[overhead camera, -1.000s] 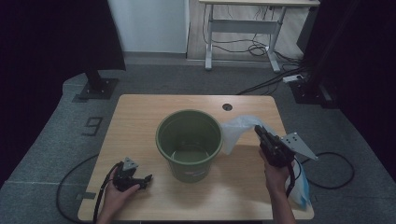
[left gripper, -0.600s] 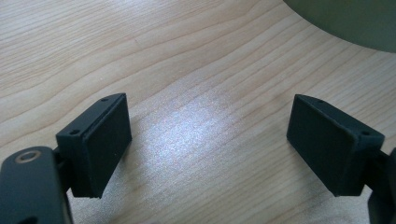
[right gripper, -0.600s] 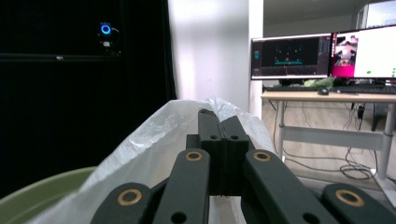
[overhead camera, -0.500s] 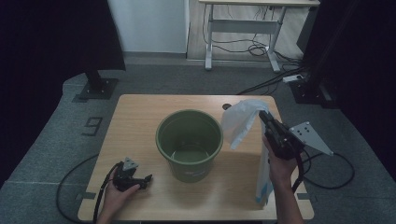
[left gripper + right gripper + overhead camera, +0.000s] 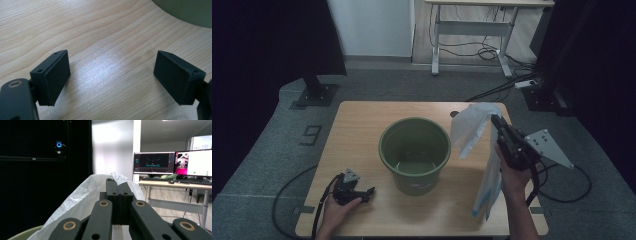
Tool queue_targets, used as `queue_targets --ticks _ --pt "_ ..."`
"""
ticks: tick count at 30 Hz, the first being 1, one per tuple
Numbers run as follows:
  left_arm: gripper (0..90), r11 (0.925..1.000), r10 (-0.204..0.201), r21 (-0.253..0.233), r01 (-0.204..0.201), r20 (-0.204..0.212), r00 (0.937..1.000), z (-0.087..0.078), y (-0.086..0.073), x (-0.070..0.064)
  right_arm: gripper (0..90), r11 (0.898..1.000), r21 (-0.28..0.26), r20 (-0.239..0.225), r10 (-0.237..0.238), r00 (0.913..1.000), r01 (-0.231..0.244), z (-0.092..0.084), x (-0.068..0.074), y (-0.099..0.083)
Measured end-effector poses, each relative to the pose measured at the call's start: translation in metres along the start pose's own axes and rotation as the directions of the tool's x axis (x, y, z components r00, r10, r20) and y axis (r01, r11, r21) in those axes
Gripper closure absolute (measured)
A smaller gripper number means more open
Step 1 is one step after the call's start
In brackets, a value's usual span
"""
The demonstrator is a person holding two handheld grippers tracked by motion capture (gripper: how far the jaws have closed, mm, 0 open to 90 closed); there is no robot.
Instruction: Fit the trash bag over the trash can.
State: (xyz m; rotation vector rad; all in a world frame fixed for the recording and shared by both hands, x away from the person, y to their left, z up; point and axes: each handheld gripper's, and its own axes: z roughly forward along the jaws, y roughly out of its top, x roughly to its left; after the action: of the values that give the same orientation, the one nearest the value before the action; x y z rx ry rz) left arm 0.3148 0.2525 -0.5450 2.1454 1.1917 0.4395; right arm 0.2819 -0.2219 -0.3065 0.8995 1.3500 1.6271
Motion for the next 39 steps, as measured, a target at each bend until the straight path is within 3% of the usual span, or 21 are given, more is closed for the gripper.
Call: queue_targets --ticks 8,14,17,18,19,20,26,39 --pt "13.7 1.0 -0.001 0.0 0.001 -0.001 1.0 0.0 0.0 0.0 89.0 0.999 -0.029 -0.007 -0.035 0.9994 0.035 0.007 0.011 0.024" --pt "13.7 1.0 -0.001 0.0 0.001 -0.002 1.0 0.0 0.0 0.0 89.0 0.997 -0.047 -0.022 -0.056 0.9982 0.055 0.011 0.022 0.034" --pt "13.7 1.0 -0.001 0.0 0.001 -0.001 1.0 0.0 0.0 0.0 89.0 0.997 -0.028 -0.025 -0.076 0.9968 0.076 0.013 0.028 0.031" --pt "13.7 1.0 -0.001 0.0 0.001 -0.001 1.0 0.0 0.0 0.0 89.0 0.993 -0.008 -0.019 -0.116 0.993 0.116 0.017 0.035 0.022" --pt "13.7 1.0 -0.001 0.0 0.001 0.0 1.0 0.0 0.0 0.0 89.0 0.993 -0.008 -0.019 -0.116 0.993 0.116 0.017 0.035 0.022" --pt "13.7 1.0 -0.001 0.0 0.001 -0.001 1.0 0.0 0.0 0.0 89.0 0.991 0.014 -0.023 -0.133 0.9909 0.133 0.021 0.04 0.011" --pt "13.7 1.0 -0.001 0.0 0.001 -0.001 1.0 0.0 0.0 0.0 89.0 0.989 0.076 -0.056 -0.122 0.9909 0.126 0.03 0.046 -0.018" --pt "13.8 1.0 -0.002 0.0 0.002 -0.001 1.0 0.0 0.0 0.0 88.9 0.987 0.136 -0.141 -0.067 0.9877 0.086 0.021 0.057 -0.05"
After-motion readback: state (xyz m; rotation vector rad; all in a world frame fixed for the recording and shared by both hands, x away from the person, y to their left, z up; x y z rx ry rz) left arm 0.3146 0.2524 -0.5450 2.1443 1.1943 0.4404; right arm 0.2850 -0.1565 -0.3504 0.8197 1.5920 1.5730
